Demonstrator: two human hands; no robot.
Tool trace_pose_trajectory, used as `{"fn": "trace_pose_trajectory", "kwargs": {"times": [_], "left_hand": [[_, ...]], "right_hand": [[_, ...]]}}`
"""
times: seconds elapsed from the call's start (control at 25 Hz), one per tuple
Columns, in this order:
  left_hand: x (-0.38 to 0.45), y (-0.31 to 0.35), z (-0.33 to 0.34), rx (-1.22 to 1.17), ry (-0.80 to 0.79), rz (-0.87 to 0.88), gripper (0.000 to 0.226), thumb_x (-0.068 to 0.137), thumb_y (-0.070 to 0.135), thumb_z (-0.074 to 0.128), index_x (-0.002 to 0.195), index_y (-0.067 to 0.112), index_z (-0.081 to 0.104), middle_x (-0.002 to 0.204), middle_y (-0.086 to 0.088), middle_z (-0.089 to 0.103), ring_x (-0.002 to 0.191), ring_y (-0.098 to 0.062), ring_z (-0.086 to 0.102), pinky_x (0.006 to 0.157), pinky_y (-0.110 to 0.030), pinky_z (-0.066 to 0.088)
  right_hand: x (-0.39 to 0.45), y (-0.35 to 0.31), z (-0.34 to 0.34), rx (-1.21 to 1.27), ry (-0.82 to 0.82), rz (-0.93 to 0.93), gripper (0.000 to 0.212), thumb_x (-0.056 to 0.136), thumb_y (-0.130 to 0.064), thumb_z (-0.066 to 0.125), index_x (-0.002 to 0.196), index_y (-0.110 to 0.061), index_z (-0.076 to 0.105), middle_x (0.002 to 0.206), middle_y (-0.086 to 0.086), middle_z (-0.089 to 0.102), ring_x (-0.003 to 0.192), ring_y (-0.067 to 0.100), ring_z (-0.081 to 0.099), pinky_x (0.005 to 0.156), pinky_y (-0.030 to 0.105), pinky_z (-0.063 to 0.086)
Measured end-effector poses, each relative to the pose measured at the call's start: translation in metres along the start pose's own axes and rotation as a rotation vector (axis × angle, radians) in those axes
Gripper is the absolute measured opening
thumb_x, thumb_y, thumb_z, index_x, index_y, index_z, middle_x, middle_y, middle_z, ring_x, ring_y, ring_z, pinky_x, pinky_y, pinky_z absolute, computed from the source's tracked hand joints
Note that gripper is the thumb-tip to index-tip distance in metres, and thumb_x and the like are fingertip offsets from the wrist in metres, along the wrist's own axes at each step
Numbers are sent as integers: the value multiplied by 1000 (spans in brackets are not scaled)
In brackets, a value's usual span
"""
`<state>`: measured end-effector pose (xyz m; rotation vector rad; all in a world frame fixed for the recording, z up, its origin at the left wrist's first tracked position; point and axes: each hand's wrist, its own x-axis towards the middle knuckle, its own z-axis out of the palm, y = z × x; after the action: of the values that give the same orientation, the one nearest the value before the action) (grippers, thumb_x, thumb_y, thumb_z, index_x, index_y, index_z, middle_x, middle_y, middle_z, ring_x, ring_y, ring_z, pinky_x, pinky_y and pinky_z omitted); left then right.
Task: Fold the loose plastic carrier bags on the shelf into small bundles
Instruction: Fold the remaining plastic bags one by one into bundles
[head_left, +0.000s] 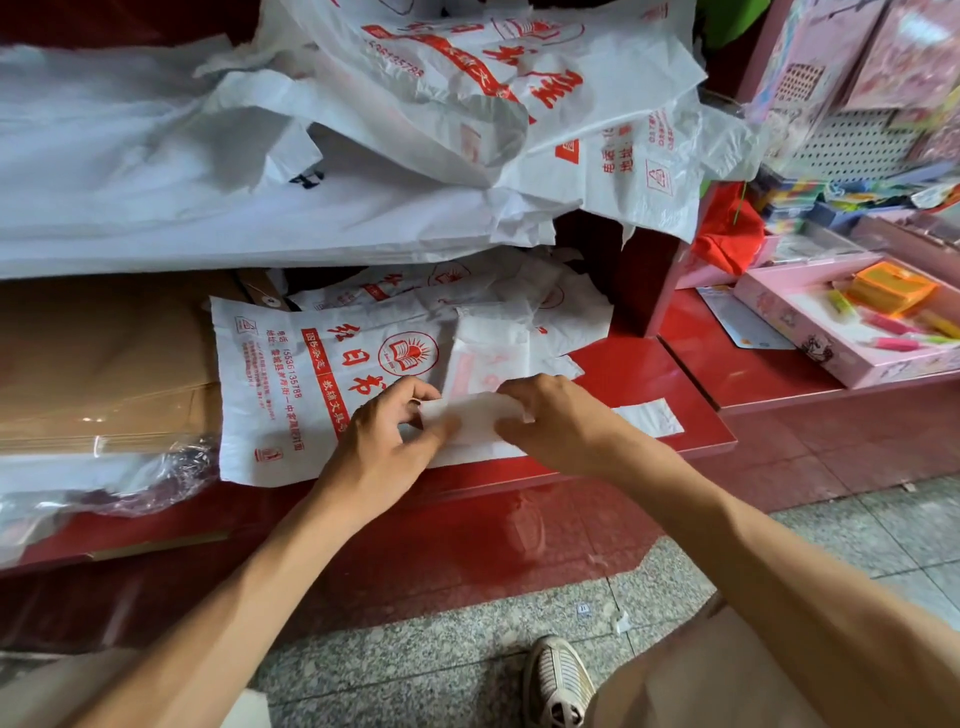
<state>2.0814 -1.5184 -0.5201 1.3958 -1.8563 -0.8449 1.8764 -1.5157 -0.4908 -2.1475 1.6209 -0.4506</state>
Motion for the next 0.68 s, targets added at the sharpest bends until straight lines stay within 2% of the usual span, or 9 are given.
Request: {"fn": "trace_pose_trajectory", "kwargs": {"times": [0.08,0.16,0.24,0.36,0.44,0.52,0.56,0.6,0.68], "left_hand": [[0,-3,3,24,-75,-71,37,84,30,76,116,35,58,99,19,68,89,9,60,72,-14,44],[2,-5,5,3,-34,-121,38,86,32,72,122,34,59,101,13,72,91,0,65,74,-18,47],[3,-5,7,-19,16,-138,32,89,34,68,120,35,58,91,7,76,79,-1,67,69,-20,48],[1,-2,10,62,1,-89,37,91,34,66,125,37,52,81,6,75,62,3,62,59,-16,41],[2,1,8,28,-19,-111,36,91,30,65,125,36,53,73,7,74,63,-3,65,62,-20,43],[4,3,4,-33,-27,-164,34,93,22,60,122,39,56,70,1,73,69,-24,67,65,-24,43],[4,3,3,-30,-28,-169,33,93,20,58,120,40,58,69,0,73,69,-28,65,66,-26,44],[6,1,3,-3,-33,-164,31,94,19,56,117,39,62,70,1,73,68,-23,65,67,-28,49],[6,-1,2,35,-61,-150,25,94,21,59,111,36,69,80,8,74,80,-14,69,78,-33,56]], "right_hand": [[3,7,-7,141,-52,68,18,92,-17,57,87,0,61,70,8,59,63,27,54,54,32,41],[4,11,-9,234,-78,132,31,96,-25,56,84,4,61,68,12,57,56,23,49,52,32,39],[4,17,-9,122,-48,154,35,96,-26,57,78,4,61,65,10,54,56,20,47,54,31,37],[3,23,1,-129,-5,177,23,87,-27,66,78,-6,64,76,5,64,69,21,60,59,32,46],[2,20,6,-188,44,179,18,84,-32,70,86,-17,60,87,-1,64,78,21,61,59,29,41],[2,16,7,-186,105,81,31,84,-40,70,104,-21,56,103,-3,59,87,19,57,64,31,42],[2,14,7,-153,98,3,40,83,-44,70,112,-22,55,110,-3,56,94,19,55,70,33,46],[2,14,6,-132,44,-64,47,82,-49,70,119,-23,54,116,-3,54,101,18,53,77,36,47],[1,12,10,-207,-122,-130,60,78,-54,70,128,-27,52,125,-7,52,109,16,48,88,36,45]]}}
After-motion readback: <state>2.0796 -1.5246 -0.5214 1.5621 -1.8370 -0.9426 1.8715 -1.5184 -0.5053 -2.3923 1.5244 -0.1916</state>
